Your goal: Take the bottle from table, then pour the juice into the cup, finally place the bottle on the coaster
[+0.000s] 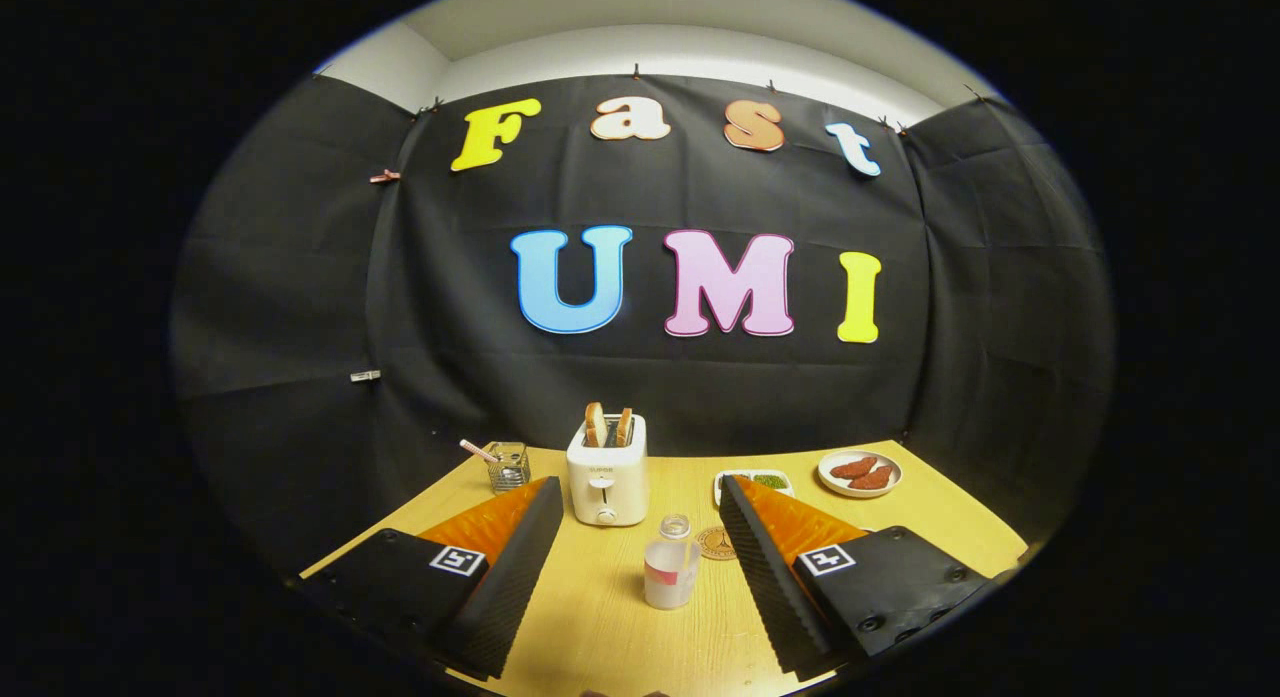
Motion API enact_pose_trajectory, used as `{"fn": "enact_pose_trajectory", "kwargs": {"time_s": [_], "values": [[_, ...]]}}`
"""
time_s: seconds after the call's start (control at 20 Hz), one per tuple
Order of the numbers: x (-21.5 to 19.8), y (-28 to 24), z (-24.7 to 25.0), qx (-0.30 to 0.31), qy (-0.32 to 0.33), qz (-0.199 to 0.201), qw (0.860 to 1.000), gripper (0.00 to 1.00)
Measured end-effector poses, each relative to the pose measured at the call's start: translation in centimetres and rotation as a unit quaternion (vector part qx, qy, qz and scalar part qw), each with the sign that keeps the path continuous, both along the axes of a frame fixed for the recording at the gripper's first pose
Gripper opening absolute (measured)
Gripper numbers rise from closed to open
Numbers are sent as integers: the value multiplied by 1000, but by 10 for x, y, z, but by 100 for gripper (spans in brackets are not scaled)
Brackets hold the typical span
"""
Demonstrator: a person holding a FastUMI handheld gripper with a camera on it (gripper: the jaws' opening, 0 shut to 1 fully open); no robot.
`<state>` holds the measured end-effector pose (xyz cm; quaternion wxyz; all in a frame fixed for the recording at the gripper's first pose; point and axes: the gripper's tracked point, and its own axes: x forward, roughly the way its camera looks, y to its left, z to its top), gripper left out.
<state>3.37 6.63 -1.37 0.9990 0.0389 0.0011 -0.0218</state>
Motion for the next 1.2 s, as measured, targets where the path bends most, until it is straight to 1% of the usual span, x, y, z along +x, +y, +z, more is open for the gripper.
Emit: {"fn": "enact_pose_trajectory", "kwargs": {"time_s": [0.2, 0.3, 0.5, 0.65, 0.95, 1.2], "values": [[7, 4, -18, 7, 12, -11, 1000, 97], [9, 7, -29, 12, 19, -5, 1000, 97], [16, 5, -50, -5, 23, 5, 1000, 98], [32, -1, -73, -12, 30, 7, 999, 97], [67, -11, -121, -4, 44, -9, 999, 98], [88, -22, -160, -46, 53, -17, 997, 98]]}}
